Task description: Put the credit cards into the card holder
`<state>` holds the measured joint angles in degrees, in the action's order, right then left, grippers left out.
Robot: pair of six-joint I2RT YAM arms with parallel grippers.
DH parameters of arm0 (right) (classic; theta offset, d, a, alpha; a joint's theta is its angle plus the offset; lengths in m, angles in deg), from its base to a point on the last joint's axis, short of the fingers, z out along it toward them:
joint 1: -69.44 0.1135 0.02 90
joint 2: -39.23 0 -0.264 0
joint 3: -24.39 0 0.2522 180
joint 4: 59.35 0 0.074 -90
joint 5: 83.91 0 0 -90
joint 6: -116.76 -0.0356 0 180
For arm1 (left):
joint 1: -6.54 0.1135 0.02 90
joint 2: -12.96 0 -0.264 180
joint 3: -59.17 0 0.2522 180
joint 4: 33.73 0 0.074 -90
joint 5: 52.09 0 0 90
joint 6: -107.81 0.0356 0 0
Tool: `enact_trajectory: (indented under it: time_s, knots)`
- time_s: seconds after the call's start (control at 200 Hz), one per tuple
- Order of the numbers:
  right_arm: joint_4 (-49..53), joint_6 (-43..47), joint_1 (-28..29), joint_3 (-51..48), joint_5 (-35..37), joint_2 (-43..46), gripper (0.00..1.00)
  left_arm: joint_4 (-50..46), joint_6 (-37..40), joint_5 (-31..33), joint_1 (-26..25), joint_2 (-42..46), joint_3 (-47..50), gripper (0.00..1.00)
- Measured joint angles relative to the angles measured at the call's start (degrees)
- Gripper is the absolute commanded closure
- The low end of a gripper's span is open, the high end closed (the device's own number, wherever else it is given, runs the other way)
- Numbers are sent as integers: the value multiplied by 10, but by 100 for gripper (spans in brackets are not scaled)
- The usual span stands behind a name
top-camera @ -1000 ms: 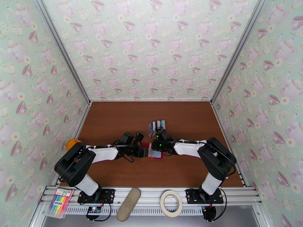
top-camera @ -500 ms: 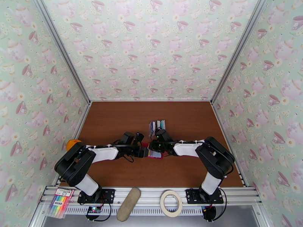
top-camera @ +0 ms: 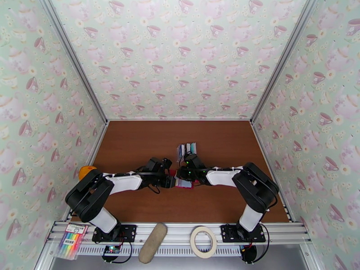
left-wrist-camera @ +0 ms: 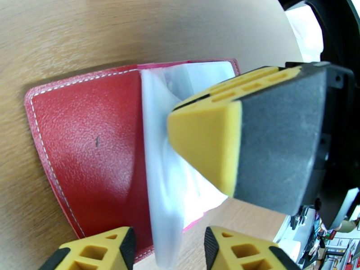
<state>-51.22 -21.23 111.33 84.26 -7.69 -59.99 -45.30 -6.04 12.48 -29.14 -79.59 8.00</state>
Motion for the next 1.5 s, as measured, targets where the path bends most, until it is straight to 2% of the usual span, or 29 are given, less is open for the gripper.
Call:
enact_trajectory:
  time_s: [0.351,0.601,1.027,1.177,1.307,1.498]
  knots:
    - [30,4,-4,0,1,71,79,-9,1,26,-9,2,-3,61]
    - [35,6,-5,-15,3,82,79,-16,1,33,-11,3,-5,63]
    - [-40,-7,-7,-29,-26,8,80,-45,1,48,-16,3,-21,61]
    - [-59,-10,-7,-30,-35,-12,80,-56,0,55,-16,6,-25,55]
    - [-76,-13,-7,-30,-39,-19,80,-80,0,73,-16,19,-26,53]
    - [-87,-13,-7,-30,-45,-26,78,-143,-1,133,-14,62,-26,51]
